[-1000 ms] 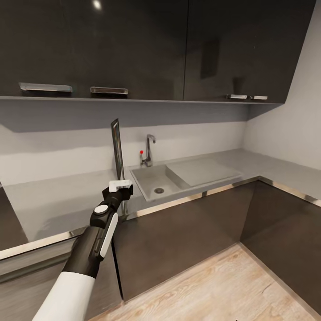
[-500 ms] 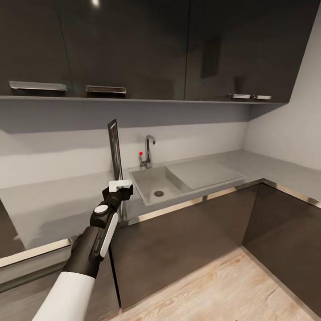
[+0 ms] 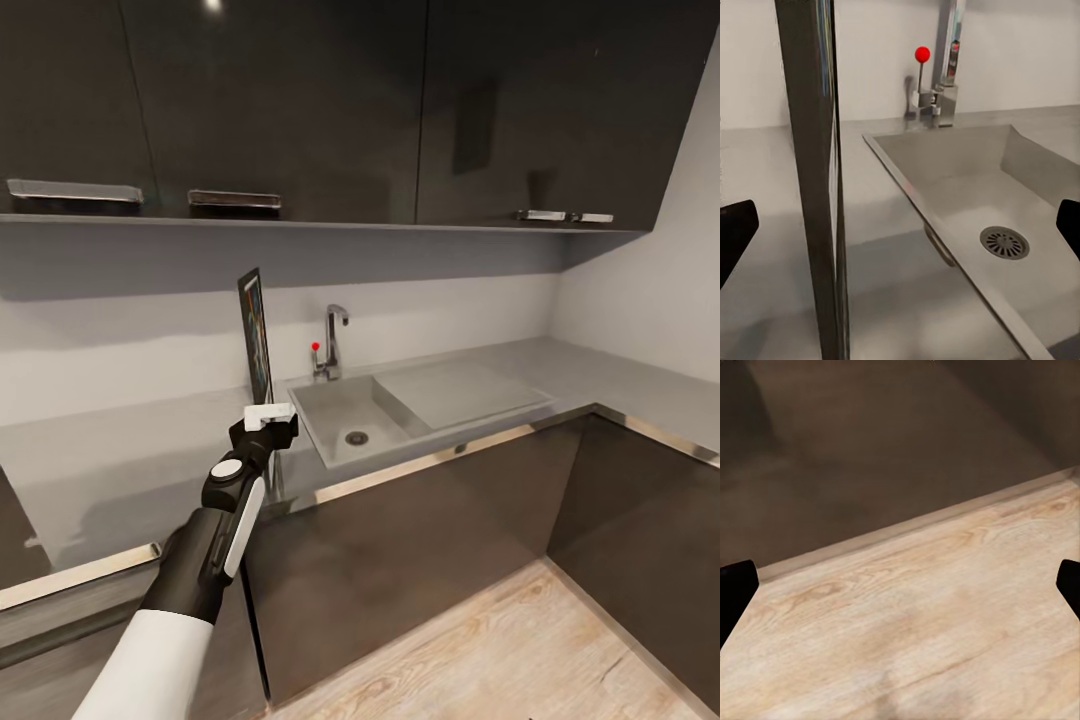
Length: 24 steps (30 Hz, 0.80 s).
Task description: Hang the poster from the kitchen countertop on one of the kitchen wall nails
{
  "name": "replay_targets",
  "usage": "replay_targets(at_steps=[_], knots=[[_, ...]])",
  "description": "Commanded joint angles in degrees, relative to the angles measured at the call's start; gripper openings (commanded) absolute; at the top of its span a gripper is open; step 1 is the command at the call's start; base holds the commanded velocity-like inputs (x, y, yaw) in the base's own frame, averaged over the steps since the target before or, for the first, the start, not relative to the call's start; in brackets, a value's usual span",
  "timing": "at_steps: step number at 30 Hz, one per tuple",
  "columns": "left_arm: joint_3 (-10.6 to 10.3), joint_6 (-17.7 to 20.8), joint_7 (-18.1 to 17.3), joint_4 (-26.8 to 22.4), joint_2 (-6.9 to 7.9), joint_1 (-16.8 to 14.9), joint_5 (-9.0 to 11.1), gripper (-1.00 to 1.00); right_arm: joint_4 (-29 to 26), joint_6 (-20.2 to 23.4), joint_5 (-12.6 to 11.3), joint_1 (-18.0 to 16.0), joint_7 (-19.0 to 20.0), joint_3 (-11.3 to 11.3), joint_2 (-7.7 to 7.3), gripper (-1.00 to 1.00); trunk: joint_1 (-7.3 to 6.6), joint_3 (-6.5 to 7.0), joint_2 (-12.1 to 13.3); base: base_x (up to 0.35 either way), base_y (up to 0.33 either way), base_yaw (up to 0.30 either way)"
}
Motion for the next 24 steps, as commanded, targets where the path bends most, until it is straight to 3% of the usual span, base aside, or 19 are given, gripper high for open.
replay_targets(at_steps=[1, 24], knots=[[-0.1, 0.3, 0.3, -0.1, 0.01, 0.0, 0.0, 1.00, -0.1, -0.1, 0.1, 0.0, 0.0, 0.0, -0.02, 1.00, 0.01, -0.05, 0.0, 0.089, 0.072, 0.000], [-0.1, 0.3, 0.3, -0.1, 0.03, 0.0, 0.0, 1.00, 0.0, -0.1, 0.1, 0.0, 0.0, 0.0, -0.02, 1.00, 0.01, -0.05, 0.0, 0.108, 0.028, 0.000]])
